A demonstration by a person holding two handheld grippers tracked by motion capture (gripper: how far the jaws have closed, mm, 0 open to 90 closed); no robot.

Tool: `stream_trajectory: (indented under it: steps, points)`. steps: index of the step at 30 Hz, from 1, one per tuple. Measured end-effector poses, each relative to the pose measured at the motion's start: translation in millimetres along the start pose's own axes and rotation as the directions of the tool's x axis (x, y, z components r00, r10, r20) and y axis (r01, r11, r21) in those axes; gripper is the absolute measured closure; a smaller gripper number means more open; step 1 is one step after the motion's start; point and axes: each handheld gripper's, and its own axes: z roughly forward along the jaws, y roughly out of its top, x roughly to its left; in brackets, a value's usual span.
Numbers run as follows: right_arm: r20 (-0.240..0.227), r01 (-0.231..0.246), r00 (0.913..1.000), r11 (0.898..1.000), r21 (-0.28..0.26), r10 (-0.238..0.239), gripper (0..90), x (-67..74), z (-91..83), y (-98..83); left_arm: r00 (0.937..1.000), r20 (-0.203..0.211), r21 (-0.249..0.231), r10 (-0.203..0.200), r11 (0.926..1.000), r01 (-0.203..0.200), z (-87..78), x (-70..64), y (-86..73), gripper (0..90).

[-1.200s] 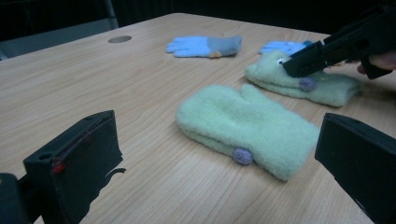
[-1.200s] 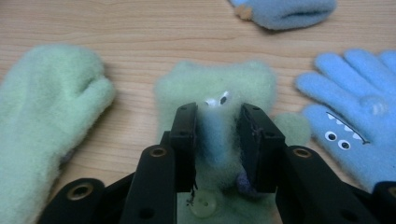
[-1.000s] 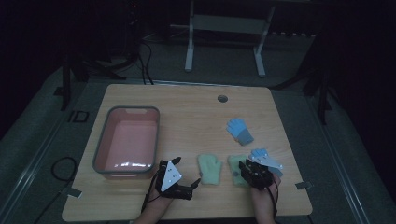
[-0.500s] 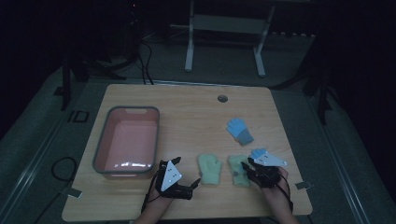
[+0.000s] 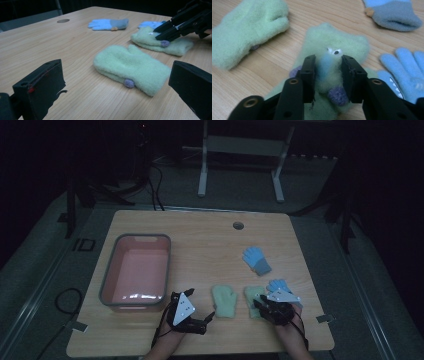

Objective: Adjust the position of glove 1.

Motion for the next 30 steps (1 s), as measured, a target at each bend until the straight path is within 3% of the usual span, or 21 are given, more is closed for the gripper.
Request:
stream_trajectory:
  steps: [5, 12, 21, 22, 26, 30]
  points:
    - [0.007, 0.028, 0.9996, 0.999, 0.028, -0.029, 81.7, 5.3, 1.3, 4.2, 1.0, -0.001, 0.001, -0.004, 1.0, 0.004, 0.0, 0.5, 0.0, 0.3]
    - [0.053, -0.013, 0.9985, 0.999, 0.033, 0.011, 84.9, 11.1, -3.6, 11.9, 1.0, -0.002, 0.0, -0.007, 1.0, 0.007, -0.2, 1.1, 0.0, 0.3]
    - [0.103, -0.04, 0.9935, 0.996, -0.081, 0.048, 84.9, 14.8, -31.4, 51.7, 0.9999, 0.002, -0.005, -0.013, 0.9999, 0.013, -0.4, 1.6, -0.2, 0.3]
    - [0.103, -0.051, 0.9927, 0.993, -0.111, 0.063, 84.9, 17.7, -38.5, 64.8, 0.9999, -0.003, -0.004, -0.015, 0.9999, 0.015, -0.2, 1.3, -0.2, 0.3]
    - [0.103, -0.052, 0.9924, 0.989, -0.135, 0.066, 84.9, 24.6, -43.1, 78.4, 1.0, -0.006, -0.003, -0.007, 1.0, 0.007, 0.0, 0.4, 0.0, 0.3]
    - [0.104, -0.024, 0.9938, 0.988, -0.153, 0.04, 84.9, 43.3, -41.3, 94.6, 1.0, 0.002, -0.006, -0.01, 0.9999, 0.01, -0.6, 1.3, -0.2, 0.3]
